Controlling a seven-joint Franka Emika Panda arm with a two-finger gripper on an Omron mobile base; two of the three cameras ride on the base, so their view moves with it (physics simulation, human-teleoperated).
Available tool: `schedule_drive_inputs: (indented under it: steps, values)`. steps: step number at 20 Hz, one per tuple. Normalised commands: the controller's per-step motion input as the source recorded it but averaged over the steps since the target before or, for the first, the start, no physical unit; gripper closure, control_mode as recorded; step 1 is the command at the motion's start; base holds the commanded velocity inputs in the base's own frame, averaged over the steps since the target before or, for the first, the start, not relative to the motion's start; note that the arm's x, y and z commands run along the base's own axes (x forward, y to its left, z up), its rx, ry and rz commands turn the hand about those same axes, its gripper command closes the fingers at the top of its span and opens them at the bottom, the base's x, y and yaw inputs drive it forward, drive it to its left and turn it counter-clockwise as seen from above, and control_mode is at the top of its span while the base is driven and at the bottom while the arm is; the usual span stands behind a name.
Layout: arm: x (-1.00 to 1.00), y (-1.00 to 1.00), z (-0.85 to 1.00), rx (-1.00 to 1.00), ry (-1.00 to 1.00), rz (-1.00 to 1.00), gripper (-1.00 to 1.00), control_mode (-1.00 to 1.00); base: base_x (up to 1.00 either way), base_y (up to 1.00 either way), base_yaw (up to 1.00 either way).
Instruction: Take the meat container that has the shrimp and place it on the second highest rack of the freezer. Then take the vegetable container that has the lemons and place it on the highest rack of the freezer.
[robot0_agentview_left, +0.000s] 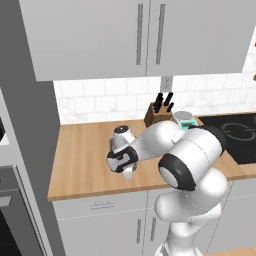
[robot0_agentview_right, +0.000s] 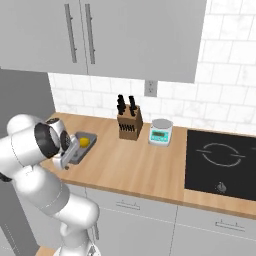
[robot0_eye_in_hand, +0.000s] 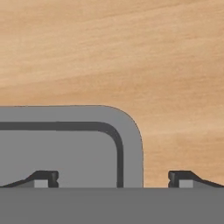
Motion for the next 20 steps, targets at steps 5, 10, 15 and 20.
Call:
schedule_drive_inputs:
  steps: [5, 10, 15, 20]
  values:
    - [0.08, 0.17, -0.24, 0.0, 0.0, 0.0, 1.0, -1.0, 0.0, 0.0, 0.0]
    - [0.0, 0.17, -0.38, 0.0, 0.02, 0.0, 1.0, -1.0, 0.0, 0.0, 0.0]
    - [-0.18, 0.1, -0.33, 0.0, -0.01, -0.02, 1.0, -1.0, 0.0, 0.0, 0.0]
    - [-0.54, 0.0, -0.04, 0.0, -0.11, -0.06, 1.0, -1.0, 0.0, 0.0, 0.0]
